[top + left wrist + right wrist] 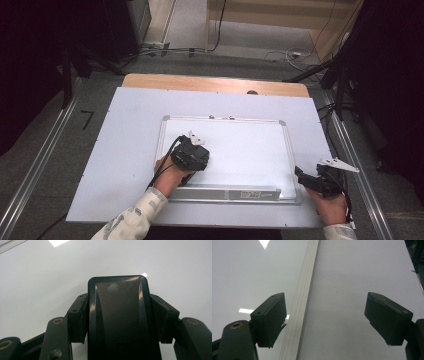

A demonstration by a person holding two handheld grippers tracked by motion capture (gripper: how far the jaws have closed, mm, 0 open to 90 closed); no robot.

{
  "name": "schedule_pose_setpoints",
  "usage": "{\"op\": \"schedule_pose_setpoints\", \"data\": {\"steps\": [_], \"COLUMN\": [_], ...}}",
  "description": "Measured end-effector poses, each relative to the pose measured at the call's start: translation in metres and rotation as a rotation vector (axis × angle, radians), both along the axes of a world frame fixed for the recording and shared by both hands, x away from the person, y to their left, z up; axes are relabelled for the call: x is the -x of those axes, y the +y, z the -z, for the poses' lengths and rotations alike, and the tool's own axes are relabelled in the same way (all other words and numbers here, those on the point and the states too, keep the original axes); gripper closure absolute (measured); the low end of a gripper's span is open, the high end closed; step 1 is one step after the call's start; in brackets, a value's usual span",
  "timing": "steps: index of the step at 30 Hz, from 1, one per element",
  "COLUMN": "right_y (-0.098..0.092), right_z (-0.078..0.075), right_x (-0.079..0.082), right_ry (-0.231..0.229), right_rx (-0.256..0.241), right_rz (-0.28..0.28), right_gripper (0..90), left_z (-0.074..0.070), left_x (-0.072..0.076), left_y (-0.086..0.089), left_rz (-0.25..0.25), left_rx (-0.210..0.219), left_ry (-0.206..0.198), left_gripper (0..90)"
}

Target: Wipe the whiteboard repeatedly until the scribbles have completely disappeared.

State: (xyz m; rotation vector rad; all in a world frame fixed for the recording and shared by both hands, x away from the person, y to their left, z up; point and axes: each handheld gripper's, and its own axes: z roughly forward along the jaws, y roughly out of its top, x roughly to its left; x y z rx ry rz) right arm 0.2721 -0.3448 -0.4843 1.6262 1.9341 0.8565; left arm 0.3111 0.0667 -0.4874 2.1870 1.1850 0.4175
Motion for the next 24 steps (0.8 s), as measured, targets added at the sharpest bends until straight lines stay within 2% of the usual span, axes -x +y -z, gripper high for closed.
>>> {"op": "schedule_pose_setpoints", "data": {"steps": [8,11,19,24], "right_y": [0.001,0.001,0.001,0.001], "right_z": [0.000,0.000,0.000,0.000], "right_x": [-0.001,-0.001,-0.001,-0.001], "right_ry": [-0.002,-0.002,-0.003,-0.003], "right_rx": [0.004,0.005,0.006,0.004], "right_rz": [-0.004,-0.002,-0.005,-0.004], "right_gripper": [16.3,16.3,16.3,16.3], "left_z": [0.000,-0.002,-0.021,-0.024], "left_x": [0.004,0.007,0.010,0.014], "left_y": [0.008,0.014,0.037,0.047], "left_rz": [-0.021,-0.038,-0.102,-0.132], "left_rx": [0.014,0.022,0.097,0.107], "left_ry": [-0.011,-0.029,-0.072,-0.071], "left_gripper": [39.8,39.9,39.9,39.9]}}
